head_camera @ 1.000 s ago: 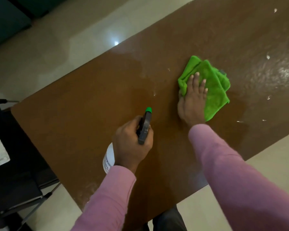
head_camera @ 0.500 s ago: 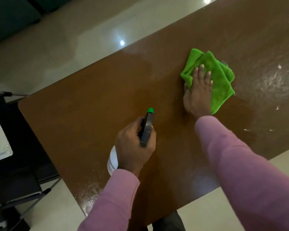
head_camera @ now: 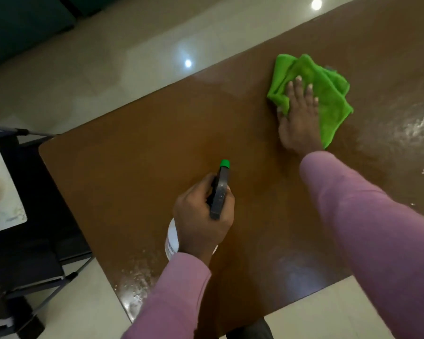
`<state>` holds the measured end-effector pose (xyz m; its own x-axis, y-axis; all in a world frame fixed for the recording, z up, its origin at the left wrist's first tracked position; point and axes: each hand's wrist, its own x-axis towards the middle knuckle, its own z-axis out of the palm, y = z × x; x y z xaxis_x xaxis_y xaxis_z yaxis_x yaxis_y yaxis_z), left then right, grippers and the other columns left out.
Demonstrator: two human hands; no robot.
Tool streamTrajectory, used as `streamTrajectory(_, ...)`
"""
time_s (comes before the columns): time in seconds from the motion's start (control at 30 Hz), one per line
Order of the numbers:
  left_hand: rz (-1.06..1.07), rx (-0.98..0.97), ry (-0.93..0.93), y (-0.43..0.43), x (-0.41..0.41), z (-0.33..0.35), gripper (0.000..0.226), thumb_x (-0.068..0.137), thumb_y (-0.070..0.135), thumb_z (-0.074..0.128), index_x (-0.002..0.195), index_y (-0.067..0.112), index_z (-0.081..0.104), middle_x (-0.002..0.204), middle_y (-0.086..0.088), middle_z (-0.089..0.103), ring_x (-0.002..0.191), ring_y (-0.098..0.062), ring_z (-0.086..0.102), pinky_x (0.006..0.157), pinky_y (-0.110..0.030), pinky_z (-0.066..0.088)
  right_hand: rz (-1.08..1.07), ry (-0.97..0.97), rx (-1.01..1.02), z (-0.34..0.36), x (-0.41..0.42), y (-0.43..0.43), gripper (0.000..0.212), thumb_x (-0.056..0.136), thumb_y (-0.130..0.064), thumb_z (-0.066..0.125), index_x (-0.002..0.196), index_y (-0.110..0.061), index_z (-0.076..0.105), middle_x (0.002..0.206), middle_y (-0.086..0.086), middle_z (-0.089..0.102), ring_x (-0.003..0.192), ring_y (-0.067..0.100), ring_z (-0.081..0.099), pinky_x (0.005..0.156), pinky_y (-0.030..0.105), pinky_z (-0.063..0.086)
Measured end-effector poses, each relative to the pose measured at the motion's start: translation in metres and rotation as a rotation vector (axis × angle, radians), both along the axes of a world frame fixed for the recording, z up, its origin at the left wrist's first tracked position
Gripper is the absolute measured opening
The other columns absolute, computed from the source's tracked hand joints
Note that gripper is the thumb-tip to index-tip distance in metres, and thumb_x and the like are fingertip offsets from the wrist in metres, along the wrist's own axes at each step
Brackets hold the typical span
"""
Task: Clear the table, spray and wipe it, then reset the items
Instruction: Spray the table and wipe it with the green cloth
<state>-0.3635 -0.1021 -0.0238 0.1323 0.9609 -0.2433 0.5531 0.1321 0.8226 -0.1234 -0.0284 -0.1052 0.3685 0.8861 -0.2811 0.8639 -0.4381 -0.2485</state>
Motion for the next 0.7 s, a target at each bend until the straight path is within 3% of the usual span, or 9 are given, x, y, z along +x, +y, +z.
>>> streamTrajectory(0.1, 0.027, -0.001, 0.014, 0.000, -0.001, 0.001, 0.017, 0.086, 0.028, 0.063, 0.081, 0.013, 0.070, 0.057, 0.020, 0.047, 0.046, -0.007, 0.048, 0.047, -0.008, 0.032, -0.002, -0.003, -0.017, 0.004, -0.034, 0.012, 0.064, 0.095, -0.018, 0.041, 0.152, -0.007, 0.015, 0.161, 0.009, 0.005, 0.147, 0.037, 0.000, 0.119, 0.046, 0.001)
streamTrajectory(0.23, 0.052, 0.024, 0.017, 0.002, -0.005, 0.004, 0.018, 0.085, 0.028, 0.062, 0.086, 0.013, 0.072, 0.056, 0.018, 0.046, 0.045, -0.006, 0.045, 0.048, -0.008, 0.028, 0.509, 0.065, -0.055, 0.010, -0.105, -0.016, 0.079, 0.085, -0.017, 0.048, 0.153, -0.013, 0.008, 0.162, 0.004, 0.000, 0.148, 0.031, -0.007, 0.120, 0.044, -0.004)
streamTrajectory(0.3, 0.085, 0.031, -0.015, 0.004, -0.008, 0.004, 0.019, 0.087, 0.032, 0.059, 0.077, 0.017, 0.066, 0.053, 0.019, 0.043, 0.044, -0.007, 0.045, 0.049, -0.004, 0.026, 0.662, 0.068, -0.056, 0.012, -0.090, -0.014, 0.081, 0.085, -0.016, 0.049, 0.154, -0.016, 0.007, 0.162, 0.001, 0.000, 0.148, 0.025, -0.006, 0.120, 0.040, -0.005)
streamTrajectory(0.37, 0.105, 0.027, -0.052, 0.004, -0.008, 0.004, 0.020, 0.088, 0.033, 0.058, 0.075, 0.019, 0.064, 0.052, 0.021, 0.043, 0.045, -0.006, 0.048, 0.047, -0.003, 0.027, 0.555, 0.010, -0.031, 0.008, -0.056, 0.005, 0.079, 0.086, -0.012, 0.049, 0.153, -0.015, 0.009, 0.162, 0.003, 0.003, 0.148, 0.025, -0.002, 0.120, 0.038, -0.004)
streamTrajectory(0.43, 0.098, 0.036, -0.065, 0.001, -0.009, 0.003, 0.019, 0.088, 0.029, 0.062, 0.080, 0.014, 0.068, 0.055, 0.025, 0.044, 0.048, -0.003, 0.050, 0.047, -0.003, 0.030, 0.289, -0.019, -0.032, 0.004, -0.026, 0.035, 0.069, 0.093, -0.015, 0.044, 0.153, -0.012, 0.010, 0.161, 0.007, 0.003, 0.148, 0.029, -0.001, 0.120, 0.041, -0.002)
streamTrajectory(0.53, 0.087, 0.067, -0.067, -0.003, -0.008, 0.001, 0.018, 0.088, 0.028, 0.064, 0.092, 0.011, 0.072, 0.062, 0.027, 0.048, 0.049, 0.001, 0.051, 0.047, -0.003, 0.033, 0.042, -0.053, -0.023, 0.001, -0.042, 0.070, 0.064, 0.097, -0.025, 0.037, 0.153, -0.008, 0.010, 0.161, 0.011, 0.003, 0.147, 0.036, 0.001, 0.120, 0.047, 0.002)
streamTrajectory(0.6, 0.089, 0.076, -0.067, -0.006, -0.007, 0.001, 0.029, 0.088, 0.035, 0.061, 0.098, 0.011, 0.073, 0.065, 0.020, 0.054, 0.050, 0.002, 0.051, 0.049, -0.002, 0.035, 0.158, -0.060, -0.028, 0.001, -0.080, 0.069, 0.068, 0.094, -0.026, 0.039, 0.153, -0.008, 0.009, 0.161, 0.010, 0.002, 0.147, 0.037, 0.000, 0.119, 0.048, 0.001)
streamTrajectory(0.7, 0.109, 0.086, -0.071, -0.005, -0.011, 0.003, 0.031, 0.086, 0.036, 0.058, 0.097, 0.010, 0.073, 0.065, 0.019, 0.052, 0.051, 0.002, 0.050, 0.049, -0.002, 0.033, 0.579, -0.008, -0.006, 0.003, -0.127, 0.047, 0.070, 0.093, -0.027, 0.042, 0.153, -0.013, 0.010, 0.162, 0.003, 0.004, 0.148, 0.032, 0.001, 0.119, 0.045, -0.001)
